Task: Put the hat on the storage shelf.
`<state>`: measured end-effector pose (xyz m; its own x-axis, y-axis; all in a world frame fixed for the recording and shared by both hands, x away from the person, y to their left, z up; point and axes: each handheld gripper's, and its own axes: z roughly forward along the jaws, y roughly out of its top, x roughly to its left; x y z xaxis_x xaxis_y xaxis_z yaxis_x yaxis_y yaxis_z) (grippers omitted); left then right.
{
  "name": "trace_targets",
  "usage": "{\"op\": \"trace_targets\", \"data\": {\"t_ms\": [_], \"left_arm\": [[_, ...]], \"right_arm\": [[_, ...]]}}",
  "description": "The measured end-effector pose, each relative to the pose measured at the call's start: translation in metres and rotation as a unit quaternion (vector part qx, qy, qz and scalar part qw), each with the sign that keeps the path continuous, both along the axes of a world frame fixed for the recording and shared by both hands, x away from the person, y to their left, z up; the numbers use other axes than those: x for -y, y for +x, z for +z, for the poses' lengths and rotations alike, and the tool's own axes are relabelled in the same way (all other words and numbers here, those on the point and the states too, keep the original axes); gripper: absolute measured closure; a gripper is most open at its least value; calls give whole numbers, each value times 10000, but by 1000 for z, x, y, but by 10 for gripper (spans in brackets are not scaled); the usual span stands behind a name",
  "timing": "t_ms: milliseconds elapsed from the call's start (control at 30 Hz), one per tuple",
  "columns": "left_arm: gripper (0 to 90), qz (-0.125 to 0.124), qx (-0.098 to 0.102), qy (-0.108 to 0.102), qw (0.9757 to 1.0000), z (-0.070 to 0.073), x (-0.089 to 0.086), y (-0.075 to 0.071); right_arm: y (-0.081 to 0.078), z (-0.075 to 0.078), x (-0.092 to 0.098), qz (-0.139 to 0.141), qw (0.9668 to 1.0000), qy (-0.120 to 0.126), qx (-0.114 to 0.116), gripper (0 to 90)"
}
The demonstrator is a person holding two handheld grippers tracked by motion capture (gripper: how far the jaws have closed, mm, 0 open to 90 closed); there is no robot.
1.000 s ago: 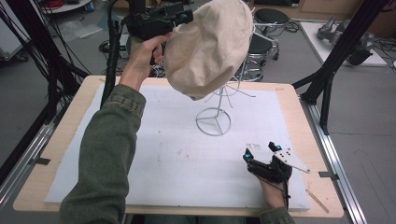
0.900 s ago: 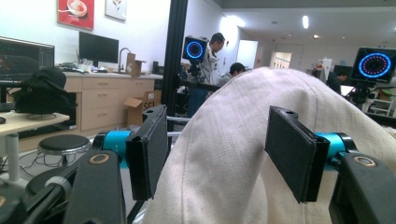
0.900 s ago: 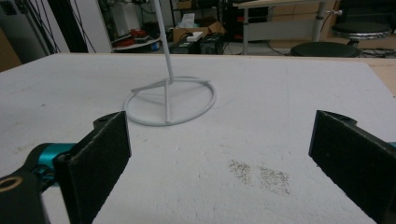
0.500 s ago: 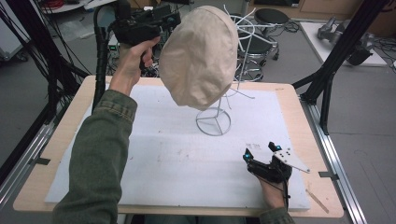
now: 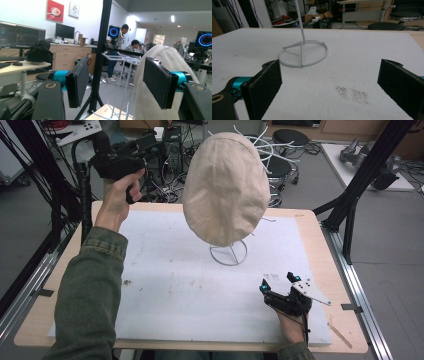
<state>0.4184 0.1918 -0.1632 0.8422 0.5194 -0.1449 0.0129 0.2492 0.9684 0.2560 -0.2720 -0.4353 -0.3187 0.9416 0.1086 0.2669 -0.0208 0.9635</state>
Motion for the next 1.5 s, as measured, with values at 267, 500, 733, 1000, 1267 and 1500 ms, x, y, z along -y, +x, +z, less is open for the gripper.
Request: {"op": "trace_targets", "data": {"t_ms": [267,500,733,1000,1267,1500], "left_arm": [[367,364,-146,71,9992,-26,-25,-14],[357,732,-297,221,9966,-59,-45,-30],[342,926,-441,300,9943,-88,-61,-42],[330,1310,-607,356,9889,-124,-77,-58],[304,1650,-716,534,9822,-156,-87,-72],[301,2109,-750,661,9724,-185,-94,-90]], "right_arm": [[0,0,0,2,10000,-12,0,46],[-1,0,-1,12,10000,-7,-27,46],[-1,0,-2,11,10000,-14,-27,46],[-2,0,-1,-14,10000,-36,2,45],[-2,1,-1,-29,10000,-31,-4,46],[-2,1,0,-97,9999,-42,10,46]]}}
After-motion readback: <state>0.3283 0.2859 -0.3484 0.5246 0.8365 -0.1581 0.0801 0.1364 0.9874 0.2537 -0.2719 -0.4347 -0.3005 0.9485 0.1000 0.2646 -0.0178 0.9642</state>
